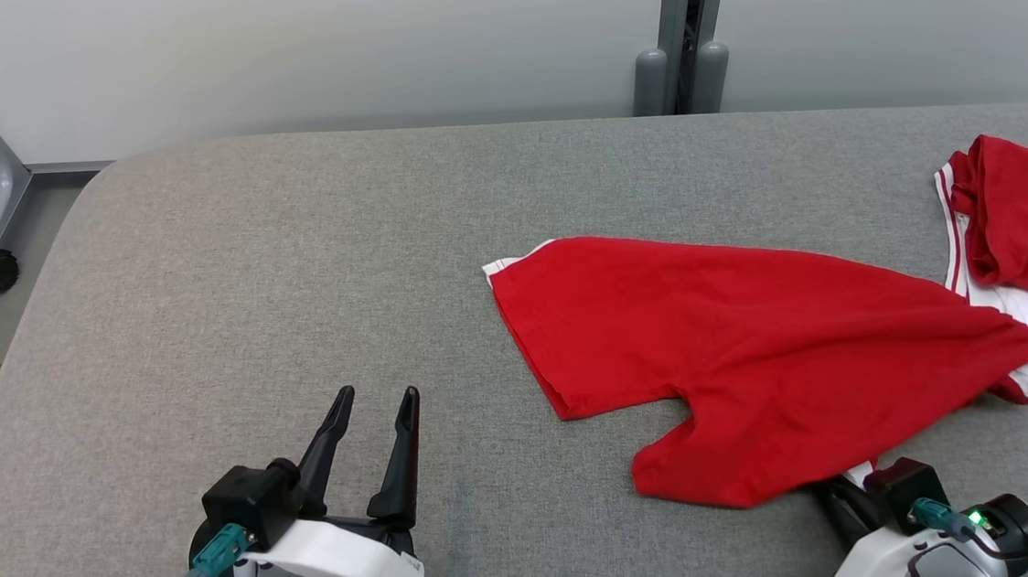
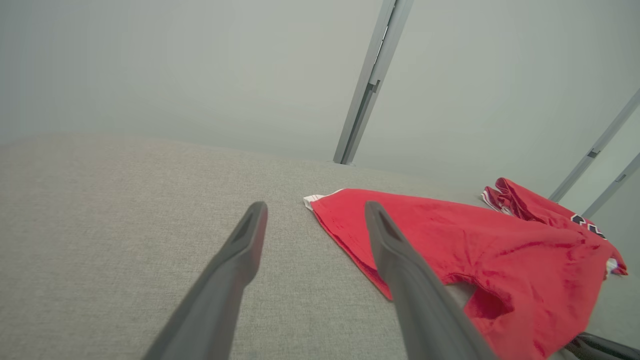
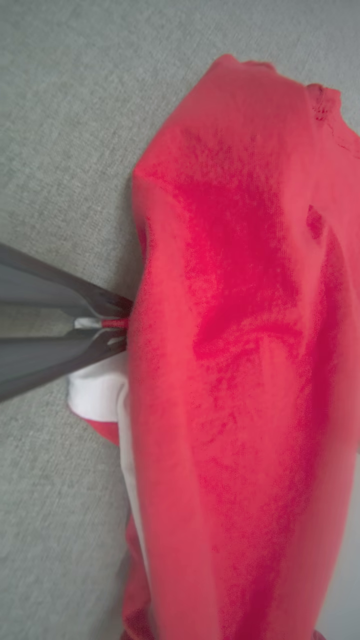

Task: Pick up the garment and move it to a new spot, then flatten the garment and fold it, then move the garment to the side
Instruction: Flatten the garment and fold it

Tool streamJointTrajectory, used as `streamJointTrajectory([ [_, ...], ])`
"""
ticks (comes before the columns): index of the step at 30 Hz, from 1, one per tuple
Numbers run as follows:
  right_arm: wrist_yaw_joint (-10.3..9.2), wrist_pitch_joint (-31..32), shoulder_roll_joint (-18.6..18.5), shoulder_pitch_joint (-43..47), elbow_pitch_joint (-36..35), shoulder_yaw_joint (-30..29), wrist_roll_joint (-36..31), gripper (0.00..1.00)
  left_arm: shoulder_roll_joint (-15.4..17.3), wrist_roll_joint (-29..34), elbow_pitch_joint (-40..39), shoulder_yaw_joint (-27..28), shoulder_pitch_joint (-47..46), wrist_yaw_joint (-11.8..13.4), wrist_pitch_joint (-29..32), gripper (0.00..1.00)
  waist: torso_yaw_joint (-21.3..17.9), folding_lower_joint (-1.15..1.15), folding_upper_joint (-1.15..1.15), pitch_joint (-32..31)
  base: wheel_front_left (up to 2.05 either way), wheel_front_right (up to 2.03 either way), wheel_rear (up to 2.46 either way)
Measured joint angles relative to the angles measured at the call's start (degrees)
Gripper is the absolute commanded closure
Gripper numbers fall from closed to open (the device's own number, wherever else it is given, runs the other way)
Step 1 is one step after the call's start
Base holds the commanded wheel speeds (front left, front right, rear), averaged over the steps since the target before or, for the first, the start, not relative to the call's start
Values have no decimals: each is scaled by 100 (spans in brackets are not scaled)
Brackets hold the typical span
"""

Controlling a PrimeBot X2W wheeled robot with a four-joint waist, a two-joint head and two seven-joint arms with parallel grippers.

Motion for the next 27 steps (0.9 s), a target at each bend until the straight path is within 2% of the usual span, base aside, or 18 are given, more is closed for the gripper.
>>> streamJointTrajectory([
  [6,0,-112,132,-11,-199,208,124,100,5,0,9,13,-2,0,-4,0,15,0,0,-19,0,0,0],
  [12,0,4,118,-42,-845,866,770,100,3,-1,16,25,0,1,-11,0,6,0,0,-46,0,0,0],
  [21,-1,737,-109,-455,-1761,1826,2228,100,-10,-1,38,5,-7,1,-21,0,45,0,0,-29,0,0,0],
  [27,-1,1035,43,-1047,-1613,2114,3494,100,-33,-1,57,-24,-89,-7,-26,0,99,0,0,64,0,0,0],
])
